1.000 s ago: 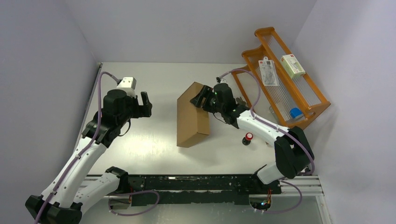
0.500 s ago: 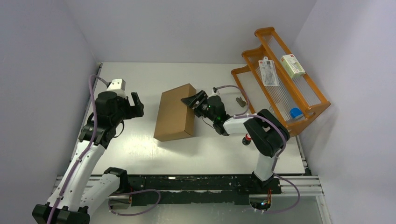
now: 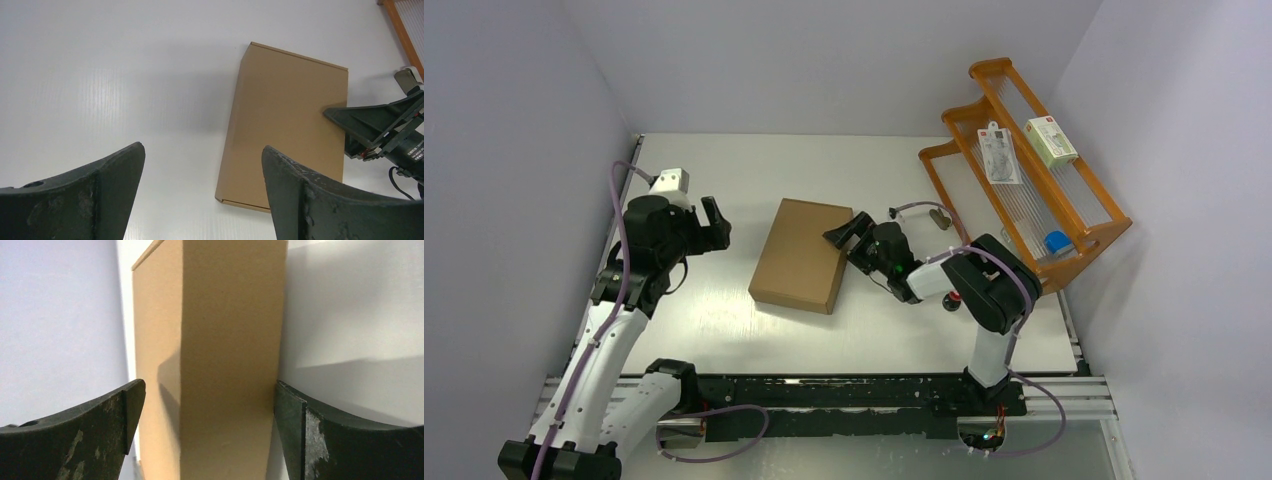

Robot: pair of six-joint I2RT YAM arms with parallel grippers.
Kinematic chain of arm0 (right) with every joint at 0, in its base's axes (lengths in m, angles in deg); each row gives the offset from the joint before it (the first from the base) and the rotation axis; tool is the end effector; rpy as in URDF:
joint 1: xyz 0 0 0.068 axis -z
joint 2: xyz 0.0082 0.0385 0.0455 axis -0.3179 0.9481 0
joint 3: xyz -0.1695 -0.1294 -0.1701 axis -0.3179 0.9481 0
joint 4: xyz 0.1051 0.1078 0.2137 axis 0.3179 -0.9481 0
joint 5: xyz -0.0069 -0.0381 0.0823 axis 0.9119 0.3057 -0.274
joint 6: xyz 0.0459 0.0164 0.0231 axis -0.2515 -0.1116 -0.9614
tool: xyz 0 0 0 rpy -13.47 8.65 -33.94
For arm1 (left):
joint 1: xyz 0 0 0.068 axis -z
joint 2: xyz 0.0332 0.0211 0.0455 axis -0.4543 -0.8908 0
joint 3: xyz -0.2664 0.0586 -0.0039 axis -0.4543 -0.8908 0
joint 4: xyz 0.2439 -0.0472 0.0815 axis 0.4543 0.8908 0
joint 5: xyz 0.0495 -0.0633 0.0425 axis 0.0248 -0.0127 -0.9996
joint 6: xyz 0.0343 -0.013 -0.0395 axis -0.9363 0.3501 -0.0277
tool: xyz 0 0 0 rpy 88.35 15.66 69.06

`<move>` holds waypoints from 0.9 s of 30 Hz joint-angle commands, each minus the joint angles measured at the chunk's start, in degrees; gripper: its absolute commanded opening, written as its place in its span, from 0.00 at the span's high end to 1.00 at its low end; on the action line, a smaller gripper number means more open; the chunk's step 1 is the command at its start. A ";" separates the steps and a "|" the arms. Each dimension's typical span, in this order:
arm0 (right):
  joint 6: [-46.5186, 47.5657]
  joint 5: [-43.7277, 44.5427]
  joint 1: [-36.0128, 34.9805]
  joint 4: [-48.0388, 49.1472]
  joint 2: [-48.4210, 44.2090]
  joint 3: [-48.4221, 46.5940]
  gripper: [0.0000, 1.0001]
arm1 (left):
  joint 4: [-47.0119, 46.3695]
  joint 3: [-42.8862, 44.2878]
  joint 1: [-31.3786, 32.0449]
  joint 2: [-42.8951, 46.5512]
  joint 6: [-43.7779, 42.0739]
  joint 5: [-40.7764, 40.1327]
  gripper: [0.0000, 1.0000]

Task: Fold the paper box

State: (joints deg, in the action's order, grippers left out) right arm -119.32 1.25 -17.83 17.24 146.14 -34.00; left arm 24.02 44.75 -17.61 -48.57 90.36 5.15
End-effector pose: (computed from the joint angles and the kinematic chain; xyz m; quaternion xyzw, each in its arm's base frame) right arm 0.2759 0.2034 0.1237 0.2209 0.7930 0.4485 0.3482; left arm 0.1819 -0.0294 0.3257 -0.0539 0.8474 -0.1055 0.5175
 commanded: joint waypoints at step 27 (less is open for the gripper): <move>41.15 36.07 0.96 -65.09 -38.81 -9.57 0.00 | 0.76 0.86 1.75 14.72 -1.19 -5.11 0.03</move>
State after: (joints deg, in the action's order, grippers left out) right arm -85.48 32.53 -17.06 -43.63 117.63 -45.56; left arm 23.67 44.71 -16.24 -37.91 88.65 4.19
